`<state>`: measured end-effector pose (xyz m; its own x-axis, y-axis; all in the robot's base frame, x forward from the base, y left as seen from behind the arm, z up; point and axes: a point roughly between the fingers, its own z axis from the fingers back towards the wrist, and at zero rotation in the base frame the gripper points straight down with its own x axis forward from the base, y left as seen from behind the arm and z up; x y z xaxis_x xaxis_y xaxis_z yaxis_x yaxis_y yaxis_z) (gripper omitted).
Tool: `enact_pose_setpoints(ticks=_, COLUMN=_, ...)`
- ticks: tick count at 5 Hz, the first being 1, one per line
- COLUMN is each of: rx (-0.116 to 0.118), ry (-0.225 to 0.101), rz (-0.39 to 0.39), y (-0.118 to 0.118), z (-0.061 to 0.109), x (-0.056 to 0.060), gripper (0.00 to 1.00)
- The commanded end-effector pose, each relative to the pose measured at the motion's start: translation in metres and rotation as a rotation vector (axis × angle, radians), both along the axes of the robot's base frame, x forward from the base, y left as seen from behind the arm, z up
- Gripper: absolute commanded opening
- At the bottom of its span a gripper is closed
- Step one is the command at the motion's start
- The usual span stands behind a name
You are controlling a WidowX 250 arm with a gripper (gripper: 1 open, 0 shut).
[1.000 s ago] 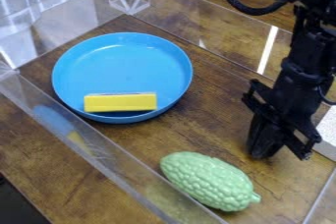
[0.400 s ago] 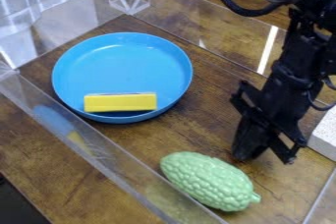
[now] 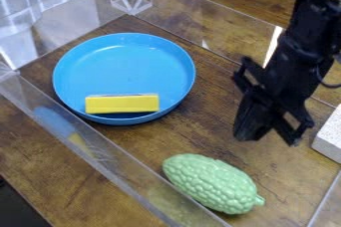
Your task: Put the white object in the blue tray
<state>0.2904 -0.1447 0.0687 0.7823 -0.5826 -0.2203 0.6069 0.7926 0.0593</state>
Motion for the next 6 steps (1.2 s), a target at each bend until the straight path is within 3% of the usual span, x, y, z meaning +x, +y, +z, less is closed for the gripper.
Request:
enact_pose_setpoints(ticks=1, rx=-0.011, ry=-0.075, rz=0.004, y=0.004, z=0.041, x=-0.009, gripper=0.00)
enact_pose_setpoints(ticks=2, rx=0.008, ry=-0.090, rz=0.039, y=0.023, z=0.062, x=-0.022, gripper=0.00)
enact_pose_setpoints(ticks=3, rx=0.032, ry=-0.103, rz=0.081, y=0.045, z=0.080, x=-0.028, gripper=0.00)
enact_pose_setpoints(ticks=4, rx=0.055, ry=-0.092, rz=0.095, y=0.074, z=0.082, x=-0.025, gripper=0.00)
enact_pose_setpoints(ticks=5, rx=0.060, ry=-0.073, rz=0.081, y=0.077, z=0.071, x=-0.027, gripper=0.00)
enact_pose_setpoints(ticks=6, rx=0.050, ry=-0.070, rz=0.090, y=0.074, z=0.062, x=-0.028, gripper=1.00)
